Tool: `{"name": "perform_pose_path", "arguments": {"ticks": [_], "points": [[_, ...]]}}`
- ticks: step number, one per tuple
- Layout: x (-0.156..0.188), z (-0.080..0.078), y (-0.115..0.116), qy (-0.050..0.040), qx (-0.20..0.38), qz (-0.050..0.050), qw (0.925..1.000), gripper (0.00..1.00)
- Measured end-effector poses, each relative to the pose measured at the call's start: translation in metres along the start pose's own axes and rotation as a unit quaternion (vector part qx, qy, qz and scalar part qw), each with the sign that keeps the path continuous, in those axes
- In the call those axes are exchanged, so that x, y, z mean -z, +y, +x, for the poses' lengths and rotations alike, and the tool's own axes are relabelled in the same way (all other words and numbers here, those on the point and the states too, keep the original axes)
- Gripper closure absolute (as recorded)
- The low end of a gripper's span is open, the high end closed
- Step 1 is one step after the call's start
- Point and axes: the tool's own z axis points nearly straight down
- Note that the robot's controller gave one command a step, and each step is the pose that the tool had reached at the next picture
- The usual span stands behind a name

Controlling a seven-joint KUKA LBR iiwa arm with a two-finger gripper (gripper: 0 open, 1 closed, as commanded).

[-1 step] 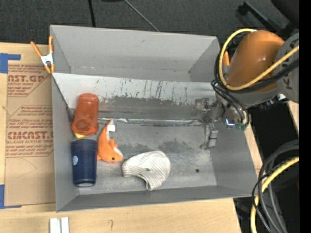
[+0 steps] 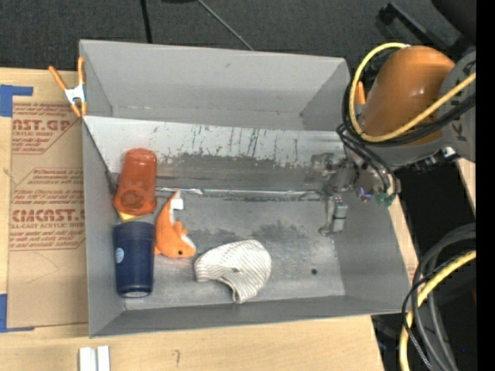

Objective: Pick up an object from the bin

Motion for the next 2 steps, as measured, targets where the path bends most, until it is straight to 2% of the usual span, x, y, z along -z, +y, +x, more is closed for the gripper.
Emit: {"name": "perform_pose_path", "arguments": {"ticks": [1,2], "points": [[-0.063,0.014,0.008,-0.0024,-0.01,0.0,0.9999,0.0],[-0.122,0.011,0.097,0.0013,0.029,-0.001,0.9996,1.0]]}}
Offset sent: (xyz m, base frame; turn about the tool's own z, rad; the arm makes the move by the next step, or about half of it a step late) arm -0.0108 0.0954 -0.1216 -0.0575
